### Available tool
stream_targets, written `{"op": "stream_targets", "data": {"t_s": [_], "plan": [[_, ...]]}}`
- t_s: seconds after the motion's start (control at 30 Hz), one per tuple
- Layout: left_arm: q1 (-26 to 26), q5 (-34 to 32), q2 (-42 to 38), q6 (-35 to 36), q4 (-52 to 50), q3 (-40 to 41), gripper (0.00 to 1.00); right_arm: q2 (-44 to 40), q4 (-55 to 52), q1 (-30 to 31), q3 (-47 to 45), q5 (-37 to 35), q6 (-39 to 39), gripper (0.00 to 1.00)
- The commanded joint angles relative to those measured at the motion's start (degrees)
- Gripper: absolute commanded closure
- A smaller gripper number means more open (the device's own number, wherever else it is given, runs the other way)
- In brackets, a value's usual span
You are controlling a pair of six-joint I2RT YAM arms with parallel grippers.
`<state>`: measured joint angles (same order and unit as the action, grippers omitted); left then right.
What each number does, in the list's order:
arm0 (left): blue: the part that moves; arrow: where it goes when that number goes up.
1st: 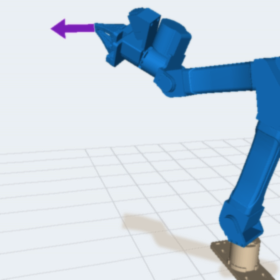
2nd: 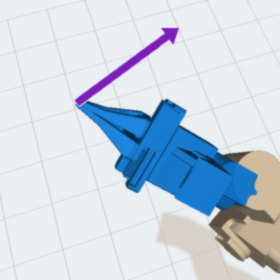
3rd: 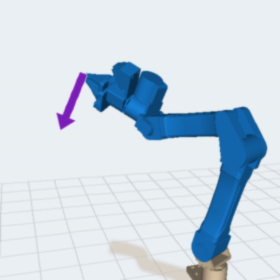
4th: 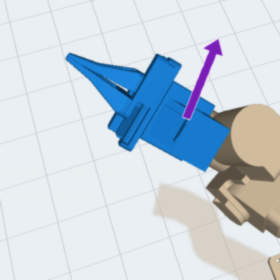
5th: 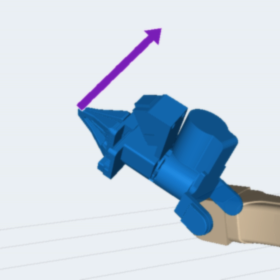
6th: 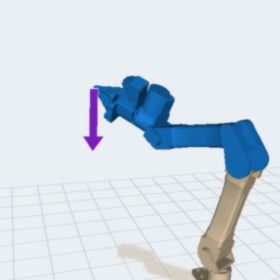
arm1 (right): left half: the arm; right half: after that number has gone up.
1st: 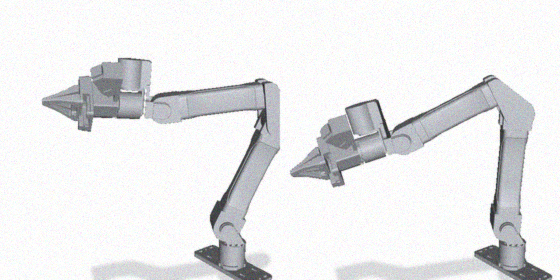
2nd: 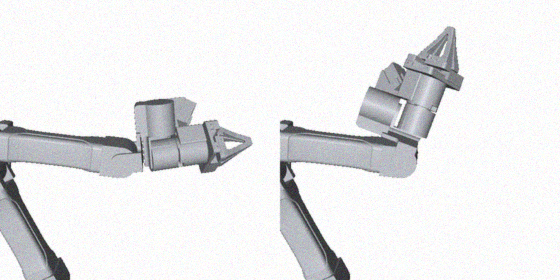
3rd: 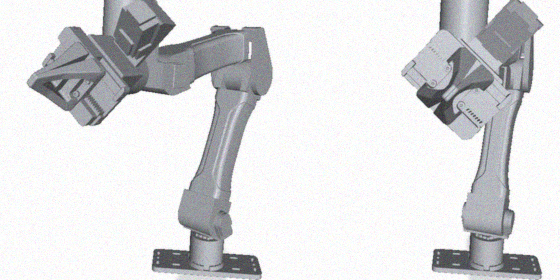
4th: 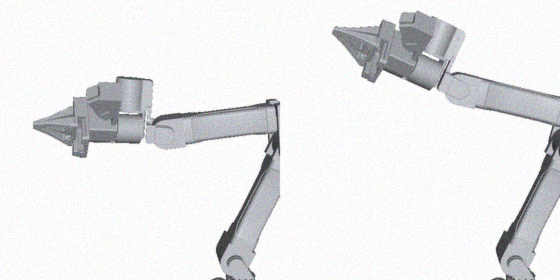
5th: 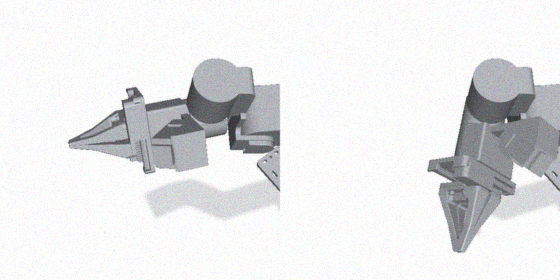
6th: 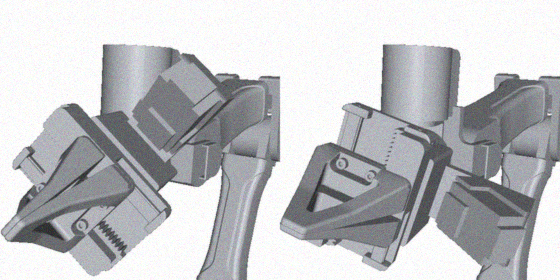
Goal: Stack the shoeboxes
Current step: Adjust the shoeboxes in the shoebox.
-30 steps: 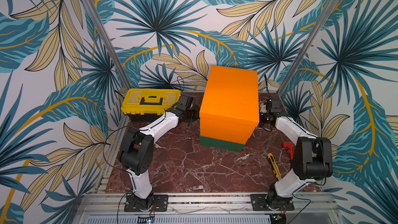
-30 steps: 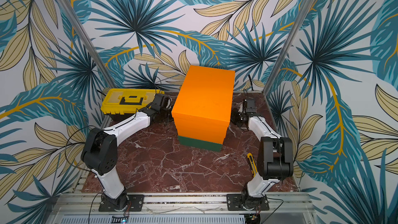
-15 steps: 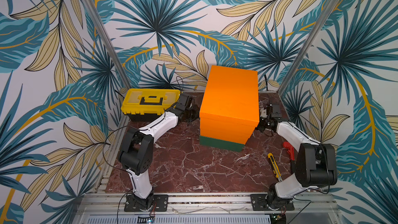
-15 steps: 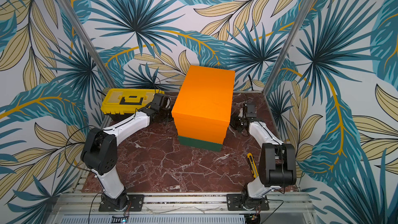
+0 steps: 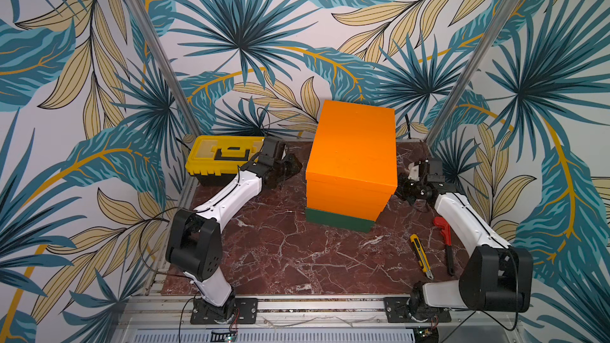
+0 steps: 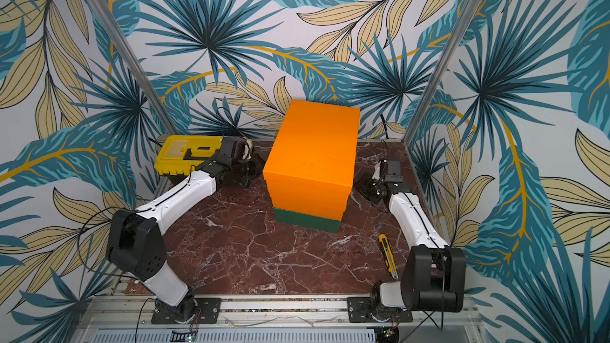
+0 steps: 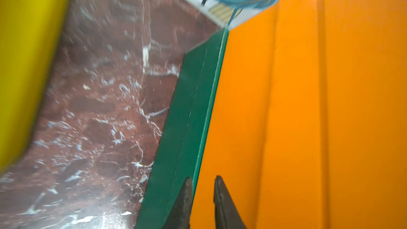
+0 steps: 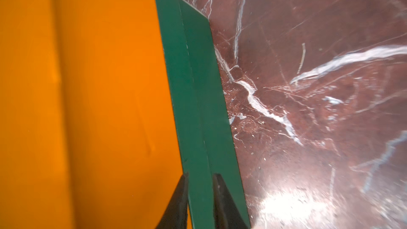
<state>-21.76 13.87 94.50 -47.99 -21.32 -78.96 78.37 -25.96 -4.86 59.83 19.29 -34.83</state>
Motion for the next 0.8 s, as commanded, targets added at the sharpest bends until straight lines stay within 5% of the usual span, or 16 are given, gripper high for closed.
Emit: {"op": "stream_targets", "data": {"t_s": [0.0,0.33,0.77], "plan": [[0.52,-2.02,-1.39,3.08,-2.78,-3.68,0.79,-3.16,-4.78,-0.26,3.87,-1.80,2.35,0.77],[-0.41,1.11,0.77,3.34,-3.20,-12.44,0.79,-4.89,-8.32,-0.14,15.47,1.45,1.25,0.77],[-1.95,2.94,5.73,2.95,-3.35,-20.00,0.78,-4.81,-5.17,1.58,17.25,5.27,-2.21,0.77]]}}
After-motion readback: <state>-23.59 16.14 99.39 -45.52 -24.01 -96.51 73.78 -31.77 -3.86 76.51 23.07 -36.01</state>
